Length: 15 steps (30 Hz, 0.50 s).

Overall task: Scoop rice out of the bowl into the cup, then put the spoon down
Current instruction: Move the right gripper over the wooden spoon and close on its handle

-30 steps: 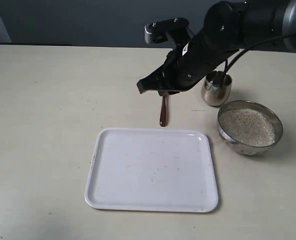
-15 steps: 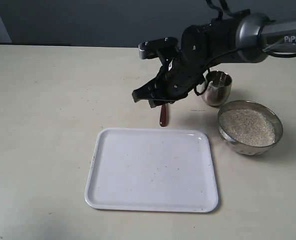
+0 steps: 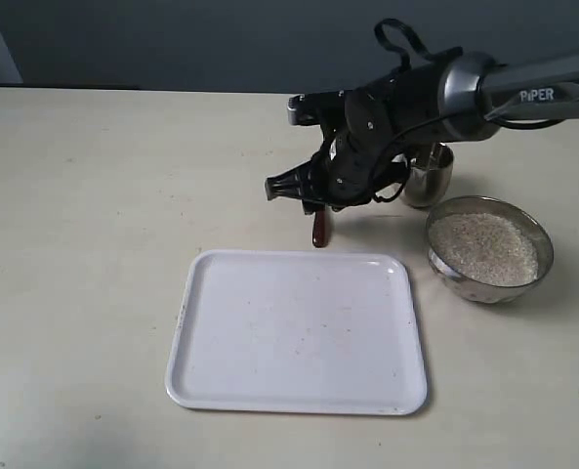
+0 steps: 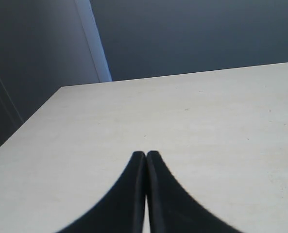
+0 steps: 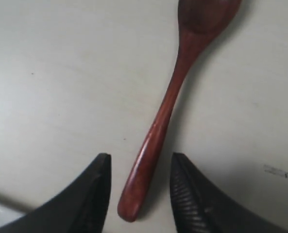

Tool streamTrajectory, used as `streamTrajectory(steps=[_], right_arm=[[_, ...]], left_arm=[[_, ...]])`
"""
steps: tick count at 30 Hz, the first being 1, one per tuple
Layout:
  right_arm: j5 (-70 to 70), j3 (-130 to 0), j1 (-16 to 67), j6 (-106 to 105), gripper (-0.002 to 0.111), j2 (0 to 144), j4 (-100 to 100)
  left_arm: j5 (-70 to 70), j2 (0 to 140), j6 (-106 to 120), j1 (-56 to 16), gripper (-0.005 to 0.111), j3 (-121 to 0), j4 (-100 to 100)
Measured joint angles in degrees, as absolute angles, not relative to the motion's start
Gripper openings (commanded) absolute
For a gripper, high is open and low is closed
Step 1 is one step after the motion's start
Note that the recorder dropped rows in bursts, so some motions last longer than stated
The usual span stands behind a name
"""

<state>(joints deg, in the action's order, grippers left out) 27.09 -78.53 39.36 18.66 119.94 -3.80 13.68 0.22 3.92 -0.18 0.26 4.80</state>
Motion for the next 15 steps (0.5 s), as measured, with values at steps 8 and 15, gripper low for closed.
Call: streamTrajectory(steps=[8, 15], right_arm=[[30.0, -82.3, 39.4, 19.7, 0.040, 124.4, -4.2], [30.9, -83.5, 39.4, 22.5, 0.016, 125.7, -4.4]], left_arm=[[13.7, 0.2, 3.9, -0.2, 0.000, 0.3, 4.8], [13.7, 0.2, 3.9, -0.2, 0.000, 0.3, 4.8]])
